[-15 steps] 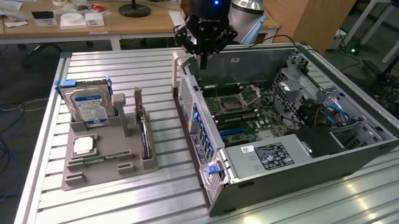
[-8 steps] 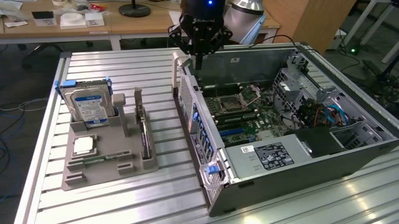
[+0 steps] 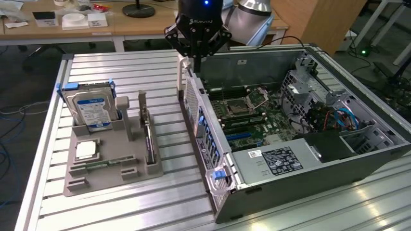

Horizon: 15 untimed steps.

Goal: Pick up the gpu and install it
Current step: 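Reach for the gpu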

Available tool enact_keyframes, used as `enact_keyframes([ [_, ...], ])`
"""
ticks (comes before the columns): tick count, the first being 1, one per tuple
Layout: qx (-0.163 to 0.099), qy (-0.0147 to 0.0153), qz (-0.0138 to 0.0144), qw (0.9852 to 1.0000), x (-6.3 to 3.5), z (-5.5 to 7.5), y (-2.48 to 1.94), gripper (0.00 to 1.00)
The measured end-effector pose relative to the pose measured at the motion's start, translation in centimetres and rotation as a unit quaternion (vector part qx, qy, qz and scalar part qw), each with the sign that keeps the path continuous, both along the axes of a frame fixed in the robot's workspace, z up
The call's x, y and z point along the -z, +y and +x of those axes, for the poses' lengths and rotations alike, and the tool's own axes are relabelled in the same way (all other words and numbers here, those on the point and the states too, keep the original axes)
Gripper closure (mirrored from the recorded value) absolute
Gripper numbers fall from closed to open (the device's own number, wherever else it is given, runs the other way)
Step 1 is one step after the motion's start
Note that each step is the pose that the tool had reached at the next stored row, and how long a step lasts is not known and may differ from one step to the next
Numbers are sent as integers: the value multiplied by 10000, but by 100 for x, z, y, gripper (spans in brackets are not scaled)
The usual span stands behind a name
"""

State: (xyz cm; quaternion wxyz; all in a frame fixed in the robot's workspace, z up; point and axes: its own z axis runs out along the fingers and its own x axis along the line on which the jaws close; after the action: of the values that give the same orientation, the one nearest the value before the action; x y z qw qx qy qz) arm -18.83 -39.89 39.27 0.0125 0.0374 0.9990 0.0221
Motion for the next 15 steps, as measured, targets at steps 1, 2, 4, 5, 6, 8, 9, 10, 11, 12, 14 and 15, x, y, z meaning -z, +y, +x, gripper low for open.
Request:
enact_keyframes([
  [1,0,0,0,10000,0,-16,0,89],
  [2,0,0,0,10000,0,-32,0,89],
  [4,-3,0,0,10000,0,-64,0,89],
  [5,-10,0,0,10000,1,-79,0,89],
  [6,-19,0,0,10000,0,-97,0,89],
  [8,-39,0,0,10000,0,-141,0,89],
  [9,-44,0,0,10000,0,-163,0,89],
  [10,-48,0,0,10000,1,-186,0,89],
  [11,-51,0,0,10000,1,-209,0,89],
  [12,-53,0,0,10000,1,-230,0,89],
  [14,-58,0,0,10000,1,-274,0,89],
  [15,-58,0,0,10000,2,-306,0,89],
])
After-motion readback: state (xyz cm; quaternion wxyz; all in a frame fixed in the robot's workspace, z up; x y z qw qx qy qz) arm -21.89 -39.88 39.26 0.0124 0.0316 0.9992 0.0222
